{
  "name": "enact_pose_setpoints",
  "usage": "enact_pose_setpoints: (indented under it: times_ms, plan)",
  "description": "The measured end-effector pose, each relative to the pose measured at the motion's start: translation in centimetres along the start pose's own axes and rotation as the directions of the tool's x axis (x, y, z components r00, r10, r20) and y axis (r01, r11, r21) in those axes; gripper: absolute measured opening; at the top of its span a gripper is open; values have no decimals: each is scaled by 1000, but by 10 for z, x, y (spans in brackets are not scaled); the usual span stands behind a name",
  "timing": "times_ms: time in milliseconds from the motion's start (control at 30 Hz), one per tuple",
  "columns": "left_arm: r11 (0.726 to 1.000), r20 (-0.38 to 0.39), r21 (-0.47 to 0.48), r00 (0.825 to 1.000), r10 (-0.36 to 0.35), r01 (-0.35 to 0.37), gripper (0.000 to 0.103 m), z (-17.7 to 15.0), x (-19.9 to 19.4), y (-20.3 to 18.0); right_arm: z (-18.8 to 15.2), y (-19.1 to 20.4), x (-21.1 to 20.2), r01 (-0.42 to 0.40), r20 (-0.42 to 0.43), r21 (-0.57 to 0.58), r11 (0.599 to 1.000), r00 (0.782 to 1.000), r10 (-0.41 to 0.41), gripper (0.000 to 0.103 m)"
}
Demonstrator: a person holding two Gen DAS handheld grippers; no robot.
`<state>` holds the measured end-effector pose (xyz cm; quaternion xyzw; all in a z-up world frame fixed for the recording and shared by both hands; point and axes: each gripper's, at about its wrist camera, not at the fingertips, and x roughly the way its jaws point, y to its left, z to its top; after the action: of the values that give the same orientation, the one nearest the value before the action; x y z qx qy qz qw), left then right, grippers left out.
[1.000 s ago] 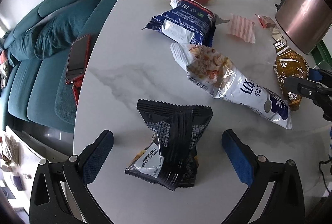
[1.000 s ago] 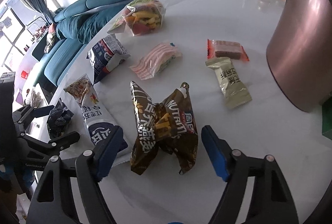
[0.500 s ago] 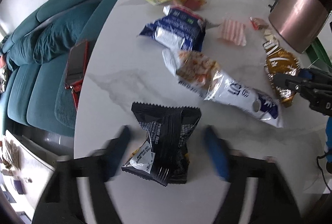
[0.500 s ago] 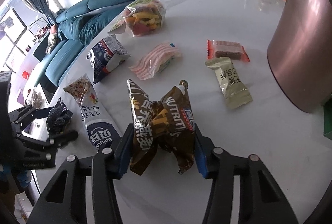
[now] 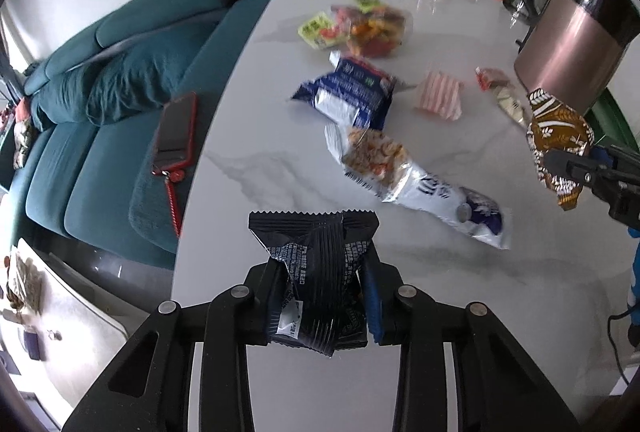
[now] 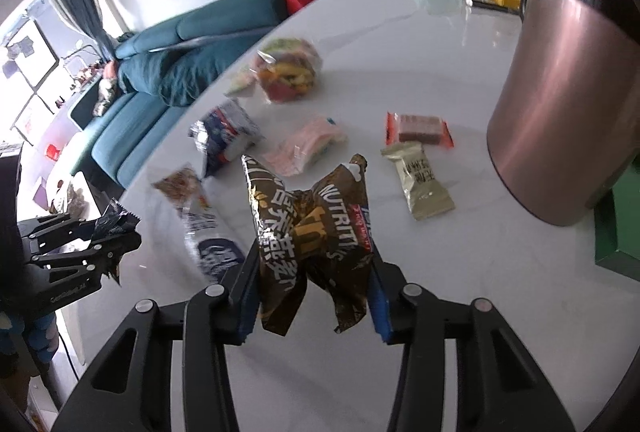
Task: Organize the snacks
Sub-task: 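Carry both held packets over the green tray with both grippers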
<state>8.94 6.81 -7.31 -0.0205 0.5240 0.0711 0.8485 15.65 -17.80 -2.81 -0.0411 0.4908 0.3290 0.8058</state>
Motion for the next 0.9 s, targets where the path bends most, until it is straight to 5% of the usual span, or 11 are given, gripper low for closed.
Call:
enact_pose_setpoints:
  times_ms: [233, 467, 733, 900]
  plan:
    - [998, 29, 54, 999, -30, 28, 29, -9, -34, -30, -25, 10, -42, -63, 12, -36, 997, 998, 64, 24]
    - [967, -25, 216, 991, -134, 136, 29, -18, -41, -116, -77, -26, -85, -45, -18, 14, 999, 999, 46, 24]
    - [844, -122, 423, 944, -306, 329, 29, -16, -42, -266, -142, -129, -152, 128, -46, 153, 980, 991, -123, 24]
    - [773, -95, 527, 928, -359, 353, 29, 14, -51, -363, -148, -218, -194, 278, -11, 240, 930, 959, -283, 24]
